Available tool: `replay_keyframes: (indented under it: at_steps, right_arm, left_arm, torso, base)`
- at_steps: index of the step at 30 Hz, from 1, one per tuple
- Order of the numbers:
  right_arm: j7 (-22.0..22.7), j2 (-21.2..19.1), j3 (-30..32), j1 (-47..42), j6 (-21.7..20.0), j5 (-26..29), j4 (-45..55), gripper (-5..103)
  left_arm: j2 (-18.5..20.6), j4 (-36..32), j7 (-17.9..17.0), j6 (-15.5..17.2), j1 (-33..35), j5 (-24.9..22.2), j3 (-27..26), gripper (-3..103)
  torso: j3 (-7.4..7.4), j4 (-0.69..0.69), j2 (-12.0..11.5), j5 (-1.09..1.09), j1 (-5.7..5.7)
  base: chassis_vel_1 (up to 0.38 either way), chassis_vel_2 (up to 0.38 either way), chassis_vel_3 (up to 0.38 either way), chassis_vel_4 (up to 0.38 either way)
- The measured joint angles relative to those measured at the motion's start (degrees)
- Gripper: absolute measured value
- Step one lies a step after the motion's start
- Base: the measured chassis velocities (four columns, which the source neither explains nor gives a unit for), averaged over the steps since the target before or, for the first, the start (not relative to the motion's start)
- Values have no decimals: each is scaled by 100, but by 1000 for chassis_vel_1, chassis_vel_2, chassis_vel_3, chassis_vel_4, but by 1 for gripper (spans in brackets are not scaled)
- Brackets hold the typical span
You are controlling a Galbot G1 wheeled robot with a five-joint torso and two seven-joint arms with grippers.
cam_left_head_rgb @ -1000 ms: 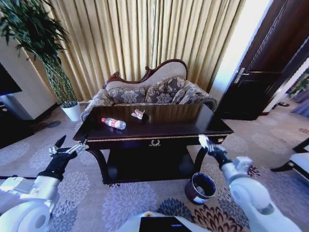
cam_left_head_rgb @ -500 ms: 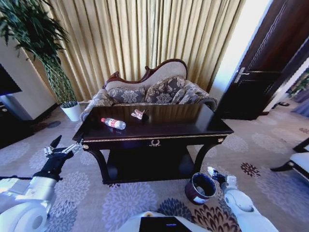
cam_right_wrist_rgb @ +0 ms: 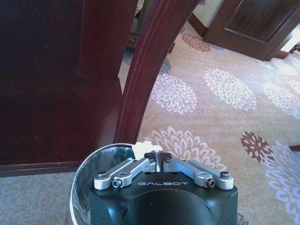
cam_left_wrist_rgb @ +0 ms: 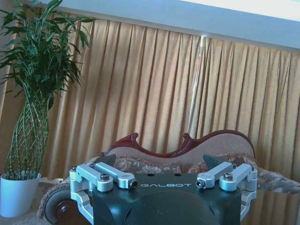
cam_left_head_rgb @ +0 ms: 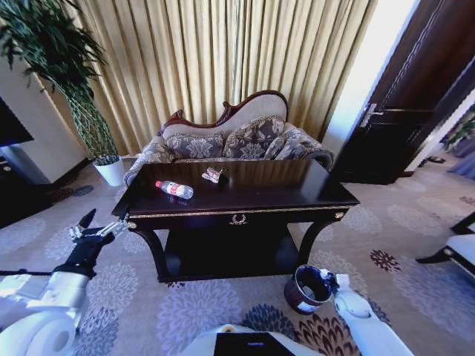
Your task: Move to the front of the table and place the trash on the table into the trash bin.
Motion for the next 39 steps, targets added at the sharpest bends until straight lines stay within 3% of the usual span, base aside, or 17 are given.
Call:
replay_keyframes:
  at_steps: [2,3,8,11,13,20,22,27,39]
  right_arm:
    - [24,12,-23,30,-3,-19,-31,3]
    - [55,33,-60,76,-7,-52,-74,14]
    - [85,74,-88,107,-8,-119,-119,30]
    - [87,83,-82,86,4,-136,-96,46]
    - [87,83,-74,78,11,-136,-80,46]
    - [84,57,-45,30,52,-120,4,79]
    - [84,56,-44,27,52,-116,15,79]
    - [83,55,-29,9,54,-60,89,98]
    - [87,70,101,-104,58,86,297,100]
  left_arm:
    - [0,0,2,0,7,0,0,100]
    - [1,0,9,1,23,0,0,100]
    - [-1,0,13,1,34,-2,-22,100]
    - [-17,0,22,-4,38,-6,-26,100]
    - [-19,0,26,-6,39,-6,-24,100]
    - [-1,0,28,-8,41,-21,-51,100]
    - [-5,0,28,-9,45,-22,-54,100]
    - [-37,0,31,-13,44,-22,-43,100]
    - [-39,0,30,-23,35,-40,-67,100]
  torso:
    - [0,0,0,0,0]
    - [0,0,0,0,0]
    - [0,0,0,0,0]
    - [0,0,0,0,0]
    - [0,0,0,0,0]
    - [0,0,0,0,0]
    - [0,0,0,1,0]
    - [0,0,0,0,0]
    - [0,-2,0,2,0]
  base:
    - [0,0,0,0]
    - [0,0,0,0]
    - [0,0,0,0]
    - [0,0,0,0]
    - [0,0,0,0]
    - [0,0,0,0]
    - [0,0,0,0]
    - [0,0,0,0]
    - [0,0,0,0]
